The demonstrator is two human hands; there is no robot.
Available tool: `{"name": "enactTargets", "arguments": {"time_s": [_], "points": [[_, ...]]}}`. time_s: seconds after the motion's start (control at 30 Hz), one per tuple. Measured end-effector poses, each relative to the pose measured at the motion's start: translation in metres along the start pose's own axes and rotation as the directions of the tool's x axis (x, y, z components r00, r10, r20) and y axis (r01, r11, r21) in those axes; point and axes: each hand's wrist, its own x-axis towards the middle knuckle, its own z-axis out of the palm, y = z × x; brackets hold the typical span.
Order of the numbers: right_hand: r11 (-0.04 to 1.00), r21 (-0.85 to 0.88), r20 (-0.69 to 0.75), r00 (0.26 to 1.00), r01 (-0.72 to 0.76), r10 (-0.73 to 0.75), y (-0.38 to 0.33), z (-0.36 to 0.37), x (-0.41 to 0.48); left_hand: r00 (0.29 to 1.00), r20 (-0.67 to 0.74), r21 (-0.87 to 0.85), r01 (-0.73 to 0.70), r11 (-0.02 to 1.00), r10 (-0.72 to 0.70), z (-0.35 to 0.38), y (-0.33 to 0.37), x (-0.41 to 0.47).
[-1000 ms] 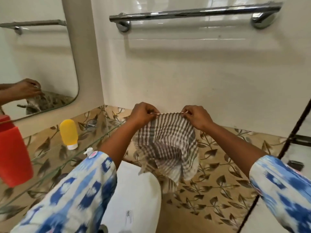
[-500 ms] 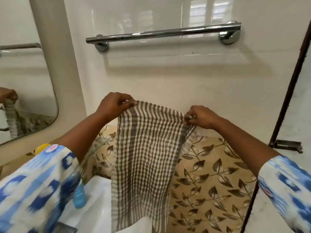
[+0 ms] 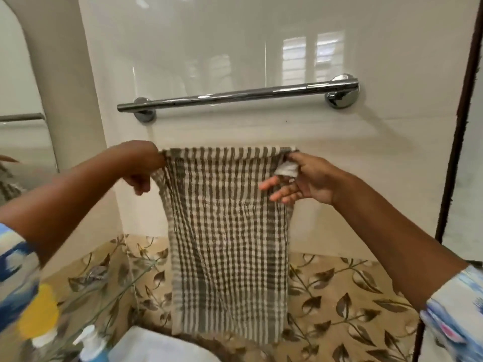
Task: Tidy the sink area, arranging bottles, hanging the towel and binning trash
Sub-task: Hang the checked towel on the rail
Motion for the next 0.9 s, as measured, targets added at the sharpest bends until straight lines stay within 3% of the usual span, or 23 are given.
{"name": "enactTargets", "arguments": {"time_s": [0.03, 0.07, 0.1, 0.17, 0.23, 0.3, 0.37, 0.43, 0.57, 0.63, 0.7, 0.77, 0.83, 0.9], "points": [[0.998, 0.052, 0.077, 0.996, 0.039, -0.043, -0.013, -0.001, -0.001, 0.998, 0.057, -0.292, -0.022, 0.956, 0.041, -0.013, 0.001, 0.003], [0.992, 0.095, 0.138, 0.986, 0.078, -0.091, -0.027, 0.0, -0.003, 0.992, 0.075, -0.526, -0.045, 0.849, 0.099, -0.027, 0.002, 0.007], [0.984, 0.126, 0.175, 0.973, 0.126, -0.147, -0.041, 0.0, -0.003, 0.986, 0.064, -0.694, -0.065, 0.717, 0.151, -0.04, 0.003, 0.01], [0.953, 0.149, 0.158, 0.945, 0.263, -0.286, -0.069, 0.002, -0.001, 0.974, -0.039, -0.852, -0.149, 0.502, 0.223, -0.059, 0.005, 0.017], [0.878, 0.168, -0.005, 0.892, 0.447, -0.453, -0.097, 0.006, 0.006, 0.947, -0.197, -0.869, -0.289, 0.402, 0.255, -0.072, 0.013, 0.025], [0.778, 0.112, -0.249, 0.776, 0.618, -0.58, -0.12, 0.008, 0.022, 0.9, -0.35, -0.843, -0.424, 0.331, 0.26, -0.079, 0.027, 0.032], [0.703, -0.272, -0.429, 0.571, 0.657, -0.7, -0.138, 0.007, 0.038, 0.844, -0.467, -0.772, -0.535, 0.344, 0.265, -0.079, 0.041, 0.037], [0.6, -0.542, -0.413, 0.436, 0.588, -0.8, -0.15, 0.003, 0.054, 0.775, -0.547, -0.659, -0.632, 0.408, 0.317, -0.079, 0.054, 0.043], [0.553, -0.602, -0.233, 0.536, 0.576, -0.812, -0.163, -0.006, 0.073, 0.689, -0.568, -0.535, -0.725, 0.434, 0.45, -0.084, 0.073, 0.064], [0.48, -0.729, -0.114, 0.606, 0.488, -0.788, -0.165, -0.011, 0.083, 0.722, -0.536, -0.526, -0.691, 0.496, 0.438, -0.088, 0.08, 0.076], [0.305, -0.901, -0.022, 0.669, 0.309, -0.743, -0.165, -0.016, 0.09, 0.796, -0.469, -0.518, -0.599, 0.611, 0.383, -0.085, 0.08, 0.09], [0.218, -0.941, 0.031, 0.706, 0.26, -0.707, -0.164, -0.02, 0.092, 0.859, -0.412, -0.473, -0.488, 0.734, 0.305, -0.077, 0.074, 0.102], [0.294, -0.903, 0.072, 0.786, 0.313, -0.614, -0.163, -0.024, 0.09, 0.894, -0.367, -0.431, -0.407, 0.805, 0.256, -0.071, 0.065, 0.109], [0.453, -0.843, 0.078, 0.9, 0.29, -0.429, -0.161, -0.03, 0.088, 0.927, -0.302, -0.419, -0.339, 0.842, 0.222, -0.073, 0.057, 0.109]]}}
